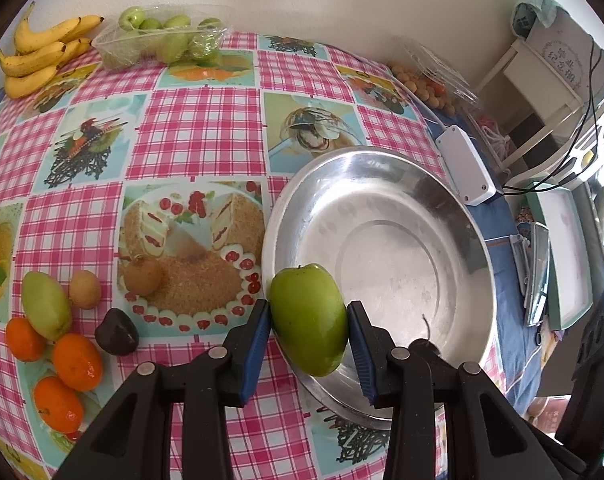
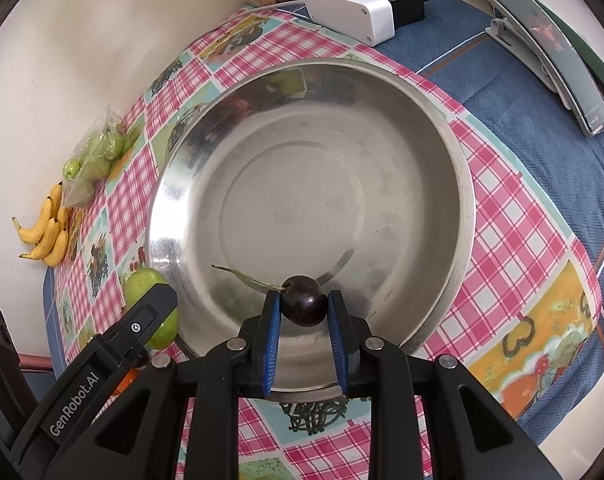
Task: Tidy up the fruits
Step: 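Carry the cherry in the right tool while the left tool carries the pear to the steel bowl, then open the right tool over the bowl while the left tool releases the pear inside, then move both open tools back from the bowl toward the tangerines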
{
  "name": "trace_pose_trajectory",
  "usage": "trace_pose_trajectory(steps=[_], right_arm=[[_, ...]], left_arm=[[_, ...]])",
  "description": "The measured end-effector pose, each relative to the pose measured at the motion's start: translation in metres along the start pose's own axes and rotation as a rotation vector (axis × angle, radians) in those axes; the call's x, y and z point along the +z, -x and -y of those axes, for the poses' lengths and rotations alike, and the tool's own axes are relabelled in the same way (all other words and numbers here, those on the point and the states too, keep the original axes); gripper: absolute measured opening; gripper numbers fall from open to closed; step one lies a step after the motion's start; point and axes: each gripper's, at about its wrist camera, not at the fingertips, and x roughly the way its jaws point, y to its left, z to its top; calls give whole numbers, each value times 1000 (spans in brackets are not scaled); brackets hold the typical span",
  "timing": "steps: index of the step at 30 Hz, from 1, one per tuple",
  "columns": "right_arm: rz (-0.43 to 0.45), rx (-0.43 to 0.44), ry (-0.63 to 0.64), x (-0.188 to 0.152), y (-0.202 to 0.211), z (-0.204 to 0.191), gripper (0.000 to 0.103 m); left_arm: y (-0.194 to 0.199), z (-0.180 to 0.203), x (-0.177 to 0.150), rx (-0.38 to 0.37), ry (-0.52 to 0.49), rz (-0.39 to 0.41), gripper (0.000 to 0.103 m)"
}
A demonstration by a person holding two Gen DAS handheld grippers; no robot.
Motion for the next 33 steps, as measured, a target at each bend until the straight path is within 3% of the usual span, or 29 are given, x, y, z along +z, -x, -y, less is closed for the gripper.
trace_pose_trajectory(steps=[6, 11, 19, 21, 23, 25, 29, 32, 33], right_arm=[[-11, -5, 0, -1, -3, 0, 28], [22, -29, 19, 2, 3, -5, 45], [49, -40, 24, 3, 12, -6, 48], [61, -48, 30, 3, 16, -7, 53], [72, -63, 37, 3, 19, -9, 68], [80, -72, 46, 2, 22, -11, 69], [88, -89, 54, 1, 24, -12, 74], [95, -101, 53, 0, 25, -11, 92], [95, -103, 54, 0, 25, -11, 94]], left_arm=[[3, 2, 0, 1, -7, 8, 50], [7, -2, 3, 0, 10, 12, 57], [14, -8, 6, 35, 28, 11, 64], [15, -12, 6, 50, 38, 14, 67], [16, -16, 6, 70, 48, 16, 73], [16, -22, 6, 88, 62, 18, 80], [16, -36, 6, 156, 90, 25, 103], [18, -48, 5, 210, 111, 49, 103], [19, -53, 4, 225, 124, 59, 103]])
